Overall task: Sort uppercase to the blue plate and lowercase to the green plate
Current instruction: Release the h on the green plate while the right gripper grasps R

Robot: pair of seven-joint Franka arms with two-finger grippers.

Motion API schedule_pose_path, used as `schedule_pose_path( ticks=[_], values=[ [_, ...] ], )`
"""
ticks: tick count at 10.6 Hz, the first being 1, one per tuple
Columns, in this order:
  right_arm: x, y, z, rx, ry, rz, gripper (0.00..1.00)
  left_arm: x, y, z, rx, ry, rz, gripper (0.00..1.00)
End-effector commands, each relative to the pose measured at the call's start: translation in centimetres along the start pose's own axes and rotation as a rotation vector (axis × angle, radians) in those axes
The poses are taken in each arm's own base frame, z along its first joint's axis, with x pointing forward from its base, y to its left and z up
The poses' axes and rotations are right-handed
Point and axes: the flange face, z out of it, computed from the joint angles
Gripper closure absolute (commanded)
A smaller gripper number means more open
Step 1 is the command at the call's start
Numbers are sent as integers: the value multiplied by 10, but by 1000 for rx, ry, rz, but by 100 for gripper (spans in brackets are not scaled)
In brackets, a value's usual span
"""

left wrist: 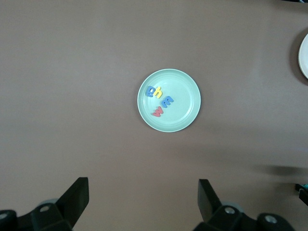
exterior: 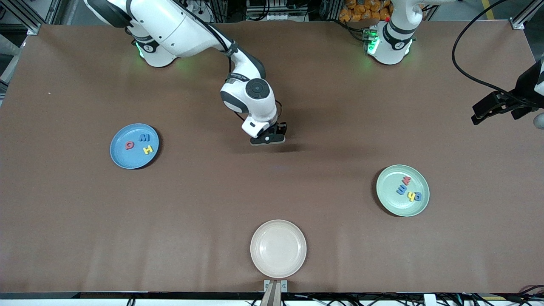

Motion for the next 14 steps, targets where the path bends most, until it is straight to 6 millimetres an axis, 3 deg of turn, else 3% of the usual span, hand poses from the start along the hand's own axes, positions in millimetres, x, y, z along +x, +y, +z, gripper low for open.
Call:
schedule_pose_path(
  ticks=[1,4,7,10,14],
  values=[
    [-5,-9,7,-2,10,-13,50,-4,-8,-7,-25,-8,-14,0],
    [-6,-10,7,-2,10,-15,59,-4,-7,-7,-16,-7,-8,0],
    [-6,-9,9,-3,7,-15,63,-6,17,7,-23,-34,36,0],
    [-4,-8,8,-3,9,-22,65,-5,11,9,-25,-40,24,0],
    [33,26,-6,-6,18,-69,65,-5,12,6,-26,-26,25,0]
  ],
)
